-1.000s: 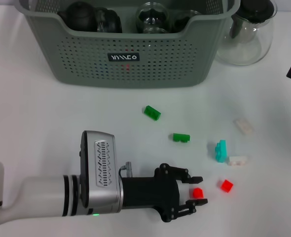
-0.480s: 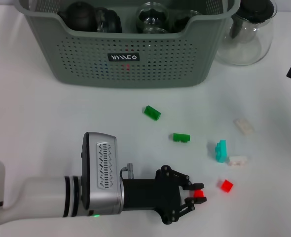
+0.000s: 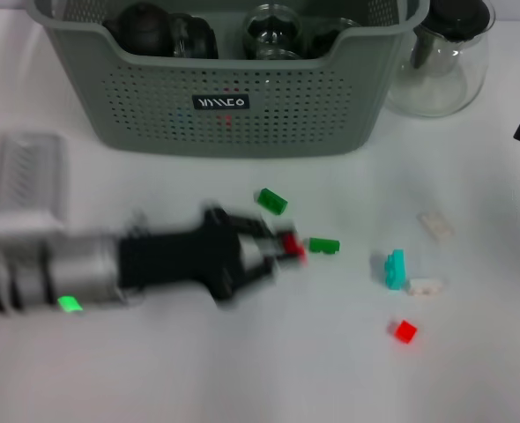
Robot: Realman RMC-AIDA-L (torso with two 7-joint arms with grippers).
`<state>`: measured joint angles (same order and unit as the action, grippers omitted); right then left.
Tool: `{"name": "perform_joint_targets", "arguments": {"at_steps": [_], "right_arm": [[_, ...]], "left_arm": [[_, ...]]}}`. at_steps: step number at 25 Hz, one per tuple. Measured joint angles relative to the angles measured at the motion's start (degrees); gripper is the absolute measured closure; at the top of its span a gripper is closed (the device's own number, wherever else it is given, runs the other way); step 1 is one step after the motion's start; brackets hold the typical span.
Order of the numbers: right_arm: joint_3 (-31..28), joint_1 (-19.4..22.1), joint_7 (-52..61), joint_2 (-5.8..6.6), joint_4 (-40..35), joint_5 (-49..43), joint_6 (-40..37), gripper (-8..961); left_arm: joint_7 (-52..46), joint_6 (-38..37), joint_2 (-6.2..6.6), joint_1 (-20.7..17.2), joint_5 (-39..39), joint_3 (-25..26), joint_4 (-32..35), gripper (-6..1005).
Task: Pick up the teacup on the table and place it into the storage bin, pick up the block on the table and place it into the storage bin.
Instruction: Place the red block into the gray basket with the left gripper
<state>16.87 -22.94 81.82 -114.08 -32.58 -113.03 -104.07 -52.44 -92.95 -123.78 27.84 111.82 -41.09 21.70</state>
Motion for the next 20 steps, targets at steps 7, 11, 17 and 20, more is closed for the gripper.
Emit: {"name": "perform_joint_targets", "arguments": {"at_steps": [7,11,17,20], "right_arm": [[0.00,-0.11,-1.11,-0.01,0.23,0.00,-0.01,86],[0.00,-0.18,-1.37,-0.09,0.37,0.00,-0.25,86],[0.02,-0.18,-1.44,-0.10,0.40,0.00,-0.39,85],[0.07,-0.30,-1.50,-0.17,0.53,0.00,-0.37,85]], "left_arm": [[-29.77,-10.20,1.60,2.64,-10.97,11.12,19.04,810],[-47.64,-3.10,5.87,9.93,-13.27,10.82,27.51,810],[-61.76,11.67,11.19,19.06,2.00,5.26,28.15,810],[-69.46,20.31,11.71,23.64,16.16,0.01,26.26,810]]}}
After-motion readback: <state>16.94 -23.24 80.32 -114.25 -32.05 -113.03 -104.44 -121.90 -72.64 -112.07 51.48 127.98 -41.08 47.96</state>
